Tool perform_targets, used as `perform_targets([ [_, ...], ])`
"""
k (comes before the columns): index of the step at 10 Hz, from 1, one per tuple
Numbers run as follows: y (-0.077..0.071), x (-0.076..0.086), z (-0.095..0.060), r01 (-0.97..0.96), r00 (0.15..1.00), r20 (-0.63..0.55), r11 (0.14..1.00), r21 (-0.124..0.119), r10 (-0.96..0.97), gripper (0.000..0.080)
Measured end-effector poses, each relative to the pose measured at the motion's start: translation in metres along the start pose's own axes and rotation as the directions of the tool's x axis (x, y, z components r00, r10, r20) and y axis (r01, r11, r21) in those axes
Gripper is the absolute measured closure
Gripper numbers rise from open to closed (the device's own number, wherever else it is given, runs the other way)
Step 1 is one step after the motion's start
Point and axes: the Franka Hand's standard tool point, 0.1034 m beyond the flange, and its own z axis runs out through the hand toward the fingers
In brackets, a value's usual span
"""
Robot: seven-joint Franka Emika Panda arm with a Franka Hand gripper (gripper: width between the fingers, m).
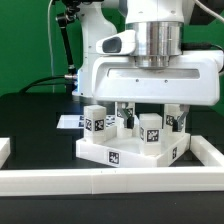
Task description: Assemble square table
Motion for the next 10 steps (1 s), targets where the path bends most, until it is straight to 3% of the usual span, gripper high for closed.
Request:
perform_targets([
  [3, 0.0066, 0.0041, -0.0006, 0.255, 0.967, -0.006, 0.967, -0.007, -0.255, 0.0150],
  [5, 0.0082, 0.0044, 0.0000, 0.272, 0.962, -0.005, 0.962, -0.008, -0.272, 0.0155],
  [7, 0.0085, 0.0044, 0.0003, 0.271, 0.962, -0.004, 0.962, -0.008, -0.271, 0.0511],
  [10, 0.0086, 0.0043, 0.0004, 0.271, 0.963, -0.004, 0.963, -0.009, -0.271, 0.0511],
])
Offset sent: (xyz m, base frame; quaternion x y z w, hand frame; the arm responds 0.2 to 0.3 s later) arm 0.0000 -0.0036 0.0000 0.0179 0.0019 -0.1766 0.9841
